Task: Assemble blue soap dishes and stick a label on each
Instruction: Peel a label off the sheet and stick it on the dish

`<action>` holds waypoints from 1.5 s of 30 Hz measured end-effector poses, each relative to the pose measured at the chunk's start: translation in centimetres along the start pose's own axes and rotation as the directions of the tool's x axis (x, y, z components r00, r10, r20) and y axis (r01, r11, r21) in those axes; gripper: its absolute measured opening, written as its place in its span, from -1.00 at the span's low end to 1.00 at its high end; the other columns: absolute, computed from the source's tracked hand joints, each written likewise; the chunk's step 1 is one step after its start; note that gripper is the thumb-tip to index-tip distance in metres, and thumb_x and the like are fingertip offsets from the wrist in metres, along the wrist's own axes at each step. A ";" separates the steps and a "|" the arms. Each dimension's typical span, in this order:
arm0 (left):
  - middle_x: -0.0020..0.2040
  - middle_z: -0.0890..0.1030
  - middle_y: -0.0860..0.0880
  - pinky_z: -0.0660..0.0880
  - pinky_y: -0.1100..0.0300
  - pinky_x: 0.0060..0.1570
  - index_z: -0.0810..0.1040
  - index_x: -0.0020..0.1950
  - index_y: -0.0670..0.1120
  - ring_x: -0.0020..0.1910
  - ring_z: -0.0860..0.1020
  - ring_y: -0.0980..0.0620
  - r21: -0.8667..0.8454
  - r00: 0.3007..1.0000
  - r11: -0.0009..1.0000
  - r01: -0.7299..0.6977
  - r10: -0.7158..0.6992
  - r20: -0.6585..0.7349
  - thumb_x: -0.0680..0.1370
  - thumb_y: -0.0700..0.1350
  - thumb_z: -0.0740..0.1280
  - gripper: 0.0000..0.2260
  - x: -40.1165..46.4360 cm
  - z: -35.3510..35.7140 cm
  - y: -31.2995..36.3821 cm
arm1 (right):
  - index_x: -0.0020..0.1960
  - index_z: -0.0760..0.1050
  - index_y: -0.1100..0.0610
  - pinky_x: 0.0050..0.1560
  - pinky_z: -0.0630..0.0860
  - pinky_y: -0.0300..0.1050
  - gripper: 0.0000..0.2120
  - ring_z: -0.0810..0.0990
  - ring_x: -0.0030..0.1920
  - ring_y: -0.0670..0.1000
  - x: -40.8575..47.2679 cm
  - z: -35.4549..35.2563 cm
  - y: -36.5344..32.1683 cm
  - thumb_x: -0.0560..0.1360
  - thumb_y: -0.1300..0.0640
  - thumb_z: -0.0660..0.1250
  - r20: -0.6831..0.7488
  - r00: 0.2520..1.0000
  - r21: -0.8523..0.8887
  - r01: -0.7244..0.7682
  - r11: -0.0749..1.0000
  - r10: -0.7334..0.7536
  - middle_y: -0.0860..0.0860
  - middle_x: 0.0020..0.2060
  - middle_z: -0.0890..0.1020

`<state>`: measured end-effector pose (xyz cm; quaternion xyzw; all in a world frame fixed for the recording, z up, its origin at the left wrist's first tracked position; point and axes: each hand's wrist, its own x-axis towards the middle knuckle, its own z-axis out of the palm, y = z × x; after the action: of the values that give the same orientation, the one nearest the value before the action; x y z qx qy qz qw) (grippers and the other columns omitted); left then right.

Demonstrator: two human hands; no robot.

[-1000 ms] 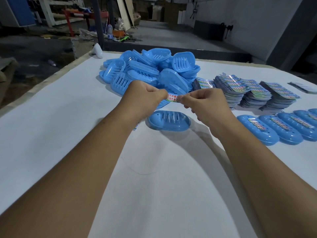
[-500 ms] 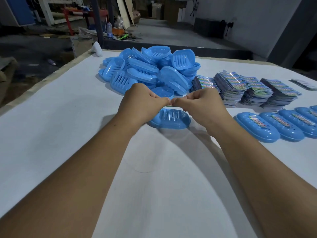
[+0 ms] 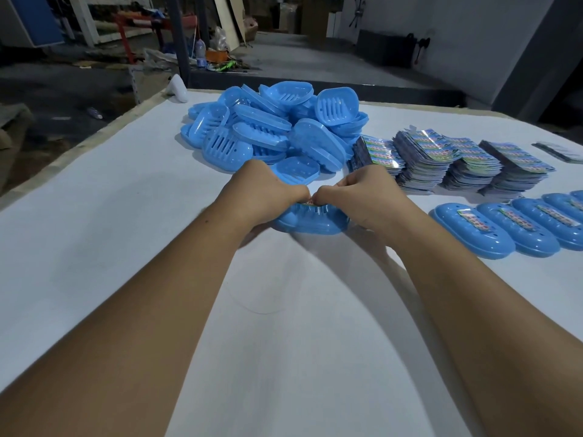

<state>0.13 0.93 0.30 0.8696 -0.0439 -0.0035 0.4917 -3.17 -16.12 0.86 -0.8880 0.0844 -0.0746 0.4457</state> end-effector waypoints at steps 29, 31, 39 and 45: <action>-0.55 0.43 0.13 0.17 0.39 -0.65 0.45 -0.32 0.00 -0.69 0.33 0.19 0.190 1.000 0.982 0.018 -0.015 -0.016 0.25 0.16 0.54 -0.65 0.9 0.2 -0.3 | -0.20 0.55 0.37 -0.28 0.31 -0.09 -0.55 0.35 -0.36 -0.02 0.2 0.2 0.1 0.26 -0.03 0.54 0.024 1.000 -0.041 -0.011 0.999 0.012 0.05 -0.40 0.43; -0.59 0.43 0.12 0.18 0.38 -0.64 0.46 -0.32 -0.01 -0.70 0.35 0.18 0.198 1.000 0.980 0.011 -0.009 -0.012 0.25 0.16 0.53 -0.66 1.0 0.2 -0.4 | -0.21 0.55 0.37 -0.28 0.30 -0.09 -0.55 0.34 -0.36 -0.02 0.2 0.2 0.2 0.26 -0.03 0.54 0.025 1.000 -0.047 -0.009 0.999 0.010 0.05 -0.40 0.42; -0.36 0.46 -0.01 0.42 0.12 -0.26 0.49 -0.19 -0.11 -0.33 0.46 -0.07 0.308 1.000 0.951 -0.016 0.019 -0.006 0.29 0.16 0.49 -0.62 0.5 0.3 0.1 | -0.21 0.61 0.30 -0.30 0.35 -0.12 -0.57 0.39 -0.38 -0.03 0.2 0.3 0.2 0.24 -0.08 0.56 0.010 1.000 -0.091 0.007 0.996 -0.006 0.02 -0.43 0.49; -0.29 0.52 -0.02 0.39 0.16 -0.33 0.60 -0.01 -0.18 -0.36 0.50 -0.06 0.360 1.000 0.933 -0.008 0.008 0.000 0.35 0.20 0.52 -0.52 0.4 0.0 0.4 | -0.27 0.61 0.27 -0.41 0.31 -0.18 -0.58 0.33 -0.50 -0.06 0.3 0.2 0.1 0.22 -0.10 0.57 -0.005 1.000 -0.128 -0.014 0.992 0.014 -0.02 -0.51 0.46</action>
<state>0.47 0.70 0.72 0.9447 -0.0469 0.0075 0.3245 -2.89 -16.13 0.67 -0.9141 0.0962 -0.0677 0.3880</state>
